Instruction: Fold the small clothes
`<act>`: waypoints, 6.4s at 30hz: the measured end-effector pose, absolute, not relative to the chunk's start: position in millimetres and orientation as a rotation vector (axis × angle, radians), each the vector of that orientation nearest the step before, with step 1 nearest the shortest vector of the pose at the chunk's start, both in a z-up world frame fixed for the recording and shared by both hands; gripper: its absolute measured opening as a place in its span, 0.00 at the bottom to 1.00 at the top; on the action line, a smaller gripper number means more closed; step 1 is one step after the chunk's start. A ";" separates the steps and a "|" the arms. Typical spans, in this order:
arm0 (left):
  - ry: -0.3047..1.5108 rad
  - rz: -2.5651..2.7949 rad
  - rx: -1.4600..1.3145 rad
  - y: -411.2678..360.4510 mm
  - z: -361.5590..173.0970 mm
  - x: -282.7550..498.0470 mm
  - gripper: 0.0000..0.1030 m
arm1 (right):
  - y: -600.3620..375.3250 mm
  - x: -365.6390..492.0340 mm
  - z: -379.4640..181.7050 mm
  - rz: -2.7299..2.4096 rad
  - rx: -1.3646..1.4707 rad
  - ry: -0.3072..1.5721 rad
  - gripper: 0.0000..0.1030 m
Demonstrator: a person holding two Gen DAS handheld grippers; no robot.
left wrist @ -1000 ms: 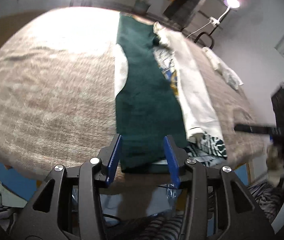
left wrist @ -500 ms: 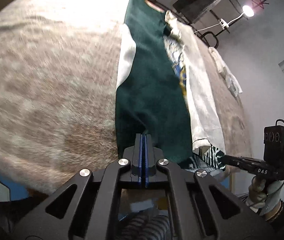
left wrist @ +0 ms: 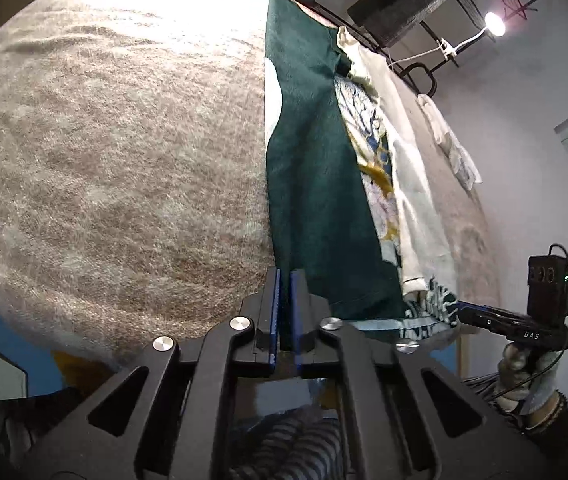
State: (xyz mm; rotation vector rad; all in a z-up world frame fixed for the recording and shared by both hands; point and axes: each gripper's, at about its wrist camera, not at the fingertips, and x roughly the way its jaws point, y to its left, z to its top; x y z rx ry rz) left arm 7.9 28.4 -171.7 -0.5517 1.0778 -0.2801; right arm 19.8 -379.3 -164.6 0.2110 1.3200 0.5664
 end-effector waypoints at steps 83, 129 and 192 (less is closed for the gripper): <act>1.069 -0.343 -0.575 19.7 -146.3 223.0 0.00 | -381.5 218.7 -134.8 0.489 0.563 1.142 0.00; 1.040 -0.180 -0.377 49.0 -173.0 444.0 0.47 | -408.4 417.5 -148.5 0.345 0.291 1.023 0.57; 0.968 -0.362 0.054 -3.6 -144.0 151.9 0.02 | -379.4 143.6 -83.1 0.525 -0.043 0.956 0.01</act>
